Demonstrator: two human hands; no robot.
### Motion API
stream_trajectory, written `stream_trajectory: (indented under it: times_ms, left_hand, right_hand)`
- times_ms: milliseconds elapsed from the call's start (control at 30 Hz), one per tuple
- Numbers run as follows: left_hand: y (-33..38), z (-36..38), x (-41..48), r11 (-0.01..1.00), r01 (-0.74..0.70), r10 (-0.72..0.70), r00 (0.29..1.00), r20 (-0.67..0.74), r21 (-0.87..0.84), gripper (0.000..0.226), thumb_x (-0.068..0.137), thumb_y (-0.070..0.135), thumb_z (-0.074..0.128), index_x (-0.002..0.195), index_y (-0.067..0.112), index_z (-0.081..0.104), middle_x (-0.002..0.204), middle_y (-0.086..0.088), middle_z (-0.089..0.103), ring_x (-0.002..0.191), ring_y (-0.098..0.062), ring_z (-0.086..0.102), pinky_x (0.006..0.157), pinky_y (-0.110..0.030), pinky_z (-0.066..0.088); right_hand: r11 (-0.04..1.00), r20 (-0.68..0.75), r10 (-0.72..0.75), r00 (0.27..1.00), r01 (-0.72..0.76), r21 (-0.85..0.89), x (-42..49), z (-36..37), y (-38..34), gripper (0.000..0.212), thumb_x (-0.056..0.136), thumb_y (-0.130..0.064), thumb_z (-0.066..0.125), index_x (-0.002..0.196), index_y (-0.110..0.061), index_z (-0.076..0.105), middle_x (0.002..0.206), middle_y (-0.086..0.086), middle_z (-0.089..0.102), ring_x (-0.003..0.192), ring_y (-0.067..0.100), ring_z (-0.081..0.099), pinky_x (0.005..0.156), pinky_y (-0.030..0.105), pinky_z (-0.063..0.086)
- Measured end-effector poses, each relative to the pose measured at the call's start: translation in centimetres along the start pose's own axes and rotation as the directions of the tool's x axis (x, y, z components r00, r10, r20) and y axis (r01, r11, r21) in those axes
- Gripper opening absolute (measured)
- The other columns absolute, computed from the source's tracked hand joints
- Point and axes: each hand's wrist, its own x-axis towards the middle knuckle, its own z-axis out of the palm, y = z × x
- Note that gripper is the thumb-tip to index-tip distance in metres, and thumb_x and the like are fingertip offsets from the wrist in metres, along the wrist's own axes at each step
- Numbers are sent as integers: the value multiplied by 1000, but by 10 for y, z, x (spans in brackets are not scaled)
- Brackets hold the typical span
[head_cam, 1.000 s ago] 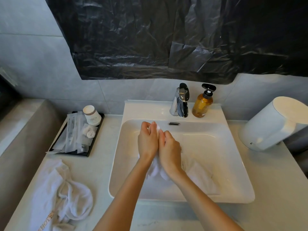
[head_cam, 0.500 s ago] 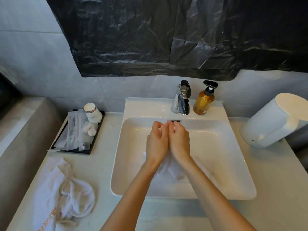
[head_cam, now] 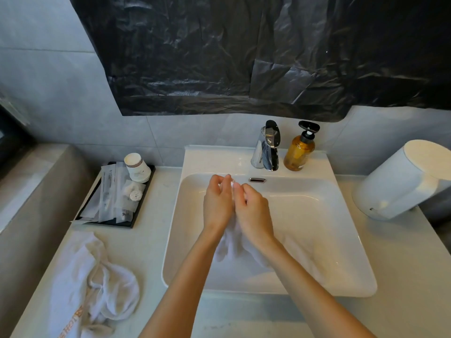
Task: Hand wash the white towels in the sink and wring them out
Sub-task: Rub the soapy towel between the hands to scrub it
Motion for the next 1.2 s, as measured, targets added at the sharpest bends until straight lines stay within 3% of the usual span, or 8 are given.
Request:
stream_trajectory:
  times_ms: [133,267,433,533,833,1000,1100,1200]
  left_hand:
    - [1,12,-17,1000,-14,13,998,54,7,28,103,33,41,87,12,51,71,3,62,64,-5,57,64,-27,45]
    - [3,1,-7,999,-10,9,1000,-25,-47,27,102,32,44,82,14,50,68,4,60,64,-8,57,66,-29,46]
    - [5,14,-20,997,-22,24,999,32,-67,28,102,33,44,83,15,52,73,6,66,71,-6,62,73,-30,49]
    - [12,9,-12,994,-53,56,998,26,-94,28,102,29,44,80,13,51,67,7,62,62,0,58,64,-20,46]
    - [10,9,-15,995,-20,28,997,73,-101,32,103,30,44,75,15,50,60,11,59,59,1,55,61,-21,43]
    - [8,3,-8,993,4,2,998,55,-121,33,103,30,44,73,16,48,64,6,55,62,-7,52,65,-26,43]
    - [9,12,-15,995,30,-20,995,102,-98,31,103,30,44,77,15,52,69,5,60,64,-3,56,63,-19,45]
    - [13,8,-5,993,12,-7,999,39,-115,31,103,30,44,76,14,49,66,5,56,58,-1,53,59,-17,43]
  right_hand:
    - [992,-68,127,990,-125,34,34,-5,-1,39,101,-36,41,77,-11,57,84,9,67,85,29,61,75,38,46]
    - [999,-34,-11,999,13,46,-4,3,-1,38,100,-37,44,67,-20,45,66,-2,57,68,22,56,65,37,44]
    - [993,-69,109,992,-106,49,30,-10,-1,44,99,-34,48,61,-16,38,58,-4,49,64,22,46,61,33,36]
    - [998,-93,43,995,-39,46,14,-4,-4,41,101,-35,44,63,-20,39,60,-6,50,62,17,49,60,33,37]
    - [998,-95,60,994,-57,41,17,-4,2,39,101,-37,42,69,-17,48,69,1,60,70,22,56,67,37,44]
    - [1000,19,24,1000,-24,-7,10,-8,4,42,101,-38,43,66,-13,45,61,-2,53,66,24,51,63,38,41]
    - [995,-71,97,993,-95,24,29,-9,2,40,101,-37,42,67,-18,46,63,-4,52,71,24,54,64,33,38]
    - [1000,-99,-7,995,9,17,7,-2,0,38,102,-36,41,69,-18,47,63,-6,54,66,19,56,62,35,40]
